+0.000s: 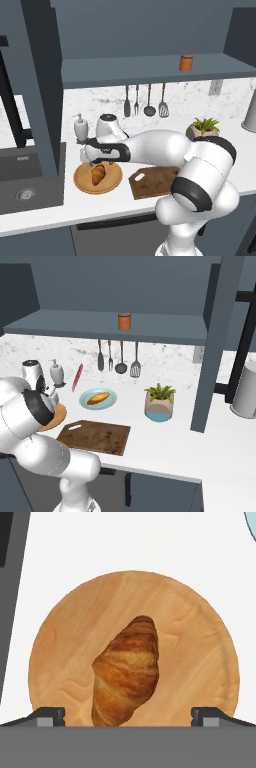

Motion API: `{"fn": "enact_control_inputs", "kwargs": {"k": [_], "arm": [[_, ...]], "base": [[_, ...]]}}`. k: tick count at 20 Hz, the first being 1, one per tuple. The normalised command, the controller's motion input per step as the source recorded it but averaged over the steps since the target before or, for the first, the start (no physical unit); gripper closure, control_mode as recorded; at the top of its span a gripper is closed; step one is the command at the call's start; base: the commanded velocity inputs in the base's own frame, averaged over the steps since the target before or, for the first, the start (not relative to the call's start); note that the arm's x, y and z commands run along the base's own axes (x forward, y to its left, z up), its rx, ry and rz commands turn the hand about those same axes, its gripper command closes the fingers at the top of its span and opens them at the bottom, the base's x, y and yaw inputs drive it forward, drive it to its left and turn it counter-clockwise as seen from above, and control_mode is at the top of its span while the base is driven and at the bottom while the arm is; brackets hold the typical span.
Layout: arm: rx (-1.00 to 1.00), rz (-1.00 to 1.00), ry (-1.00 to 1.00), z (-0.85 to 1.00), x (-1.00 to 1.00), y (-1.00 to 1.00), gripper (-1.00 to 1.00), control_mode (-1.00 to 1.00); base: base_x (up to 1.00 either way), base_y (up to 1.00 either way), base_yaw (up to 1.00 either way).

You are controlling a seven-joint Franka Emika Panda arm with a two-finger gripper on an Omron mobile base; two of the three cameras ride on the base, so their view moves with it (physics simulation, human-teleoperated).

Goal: From the different types of pastries on the counter, select a croissant and place it on the cutting board. Then retrieve a jar of jam from the cabinet and place it alongside the croissant on the cutting board.

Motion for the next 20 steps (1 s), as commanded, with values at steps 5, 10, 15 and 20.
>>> {"fn": "enact_control_inputs", "kwargs": {"k": [5,10,15,20], "arm": [[0.00,-0.02,0.00,-0.26,0.11,0.00,-1.00,-1.00],[0.00,-0.01,0.00,-0.25,0.04,0.00,-1.00,-1.00],[0.00,0.00,0.00,-0.24,0.00,0.00,-1.00,-1.00],[0.00,0.00,0.00,-0.25,0.00,0.05,-1.00,-1.00]], "base": [[0.00,0.00,0.00],[0.00,0.00,0.00],[0.00,0.00,0.00],[0.00,0.00,0.00]]}}
